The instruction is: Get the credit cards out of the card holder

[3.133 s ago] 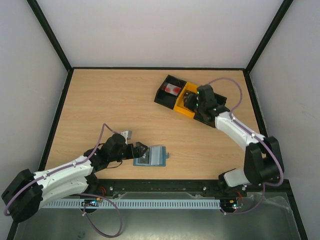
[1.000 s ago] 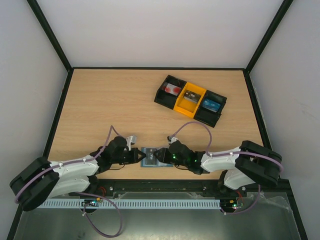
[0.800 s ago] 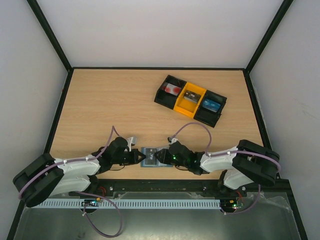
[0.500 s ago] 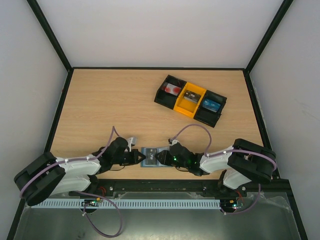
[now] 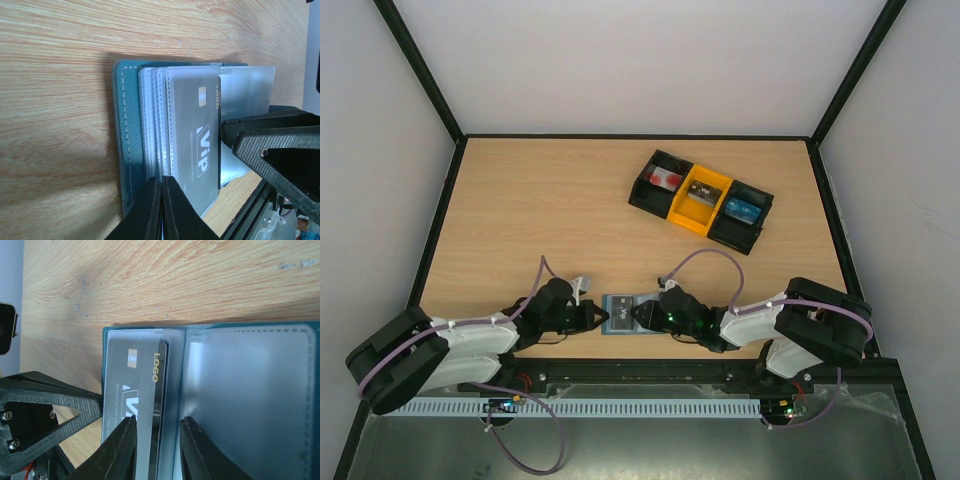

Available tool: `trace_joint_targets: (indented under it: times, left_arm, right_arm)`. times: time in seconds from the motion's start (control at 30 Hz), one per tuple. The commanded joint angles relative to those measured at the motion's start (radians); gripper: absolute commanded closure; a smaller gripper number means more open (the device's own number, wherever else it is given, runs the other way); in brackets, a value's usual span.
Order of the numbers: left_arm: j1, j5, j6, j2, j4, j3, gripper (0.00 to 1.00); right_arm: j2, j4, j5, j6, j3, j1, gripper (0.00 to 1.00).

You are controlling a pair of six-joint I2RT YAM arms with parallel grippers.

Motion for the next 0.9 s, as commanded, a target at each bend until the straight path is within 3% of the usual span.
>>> trace_joint_targets:
  times: [0.0, 0.13, 0.5, 0.7, 0.87]
  left_arm:
    - [-0.004, -0.023, -0.003, -0.052, -0.064, 0.01, 0.97]
    - [-0.004, -0.023, -0.012, -0.093, -0.091, 0.022, 0.95]
    - [-0.004, -0.018, -0.036, -0.159, -0.089, 0.037, 0.78]
    - [-0.005, 0.02, -0.024, -0.034, 0.011, 0.026, 0.78]
    - [-0.005, 0.051, -0.018, 0.066, 0.083, 0.028, 0.87]
  right_arm:
    - [-0.006, -0.009, 0.04, -0.006, -0.01, 0.009, 0.75]
    - [-0.015, -0.01, 0.036, 0.001, -0.013, 0.008, 0.77]
    - [-0.008, 0.033, 0.024, 0.02, -0.025, 0.009, 0.78]
    - [0.007, 0.061, 0.012, 0.03, -0.026, 0.008, 0.8]
    - [0.014, 0.064, 0.017, 0.03, -0.025, 0.008, 0.82]
